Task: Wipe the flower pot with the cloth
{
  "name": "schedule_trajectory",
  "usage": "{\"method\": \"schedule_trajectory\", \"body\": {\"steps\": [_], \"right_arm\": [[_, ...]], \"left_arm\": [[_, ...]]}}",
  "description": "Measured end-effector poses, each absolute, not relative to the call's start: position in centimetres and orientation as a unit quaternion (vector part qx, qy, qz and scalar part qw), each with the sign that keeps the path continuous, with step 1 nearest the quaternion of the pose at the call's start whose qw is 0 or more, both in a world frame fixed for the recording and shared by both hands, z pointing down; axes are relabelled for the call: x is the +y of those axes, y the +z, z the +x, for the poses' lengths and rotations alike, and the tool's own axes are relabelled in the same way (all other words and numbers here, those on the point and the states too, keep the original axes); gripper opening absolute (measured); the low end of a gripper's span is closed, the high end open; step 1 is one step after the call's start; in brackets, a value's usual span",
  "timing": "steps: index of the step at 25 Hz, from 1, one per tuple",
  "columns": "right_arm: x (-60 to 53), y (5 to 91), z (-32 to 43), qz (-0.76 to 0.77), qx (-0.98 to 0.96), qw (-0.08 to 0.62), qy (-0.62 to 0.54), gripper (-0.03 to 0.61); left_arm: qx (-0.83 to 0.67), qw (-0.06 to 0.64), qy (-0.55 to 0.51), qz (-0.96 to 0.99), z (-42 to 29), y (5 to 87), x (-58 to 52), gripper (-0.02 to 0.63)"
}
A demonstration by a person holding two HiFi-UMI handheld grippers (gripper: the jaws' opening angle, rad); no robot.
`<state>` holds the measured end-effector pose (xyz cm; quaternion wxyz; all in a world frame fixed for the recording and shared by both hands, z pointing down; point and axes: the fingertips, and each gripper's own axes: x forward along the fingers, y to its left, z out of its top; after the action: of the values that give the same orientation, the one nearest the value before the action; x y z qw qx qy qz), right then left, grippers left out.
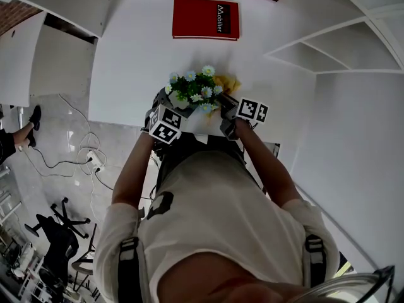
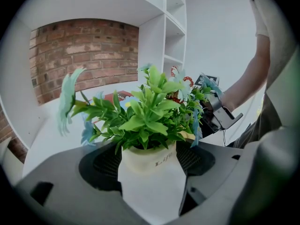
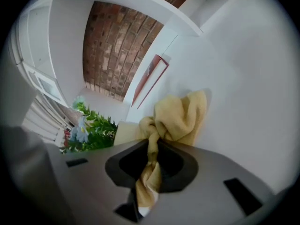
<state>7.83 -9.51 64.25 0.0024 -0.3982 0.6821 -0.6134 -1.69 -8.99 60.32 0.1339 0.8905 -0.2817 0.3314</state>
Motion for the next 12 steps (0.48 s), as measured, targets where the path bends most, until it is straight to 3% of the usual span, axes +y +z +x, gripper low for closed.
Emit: {"method": "schedule_trajectory", "body": {"steps": [6,12], "right_arm": [[-9.3,64.6,8.2,-0.423,0.677,-0.027,-0.601,0.06],[-9.0,59.3,7.6,-0.382,0.684,0.07,-0.617,0.06]], "left_arm": [[-0.278,0.128,0.339,0.89,-1.7,60.4,-8.9,0.351],[-0.271,0.126,0.342,0.891,-1.7,60.4,-8.6,0.351]]}}
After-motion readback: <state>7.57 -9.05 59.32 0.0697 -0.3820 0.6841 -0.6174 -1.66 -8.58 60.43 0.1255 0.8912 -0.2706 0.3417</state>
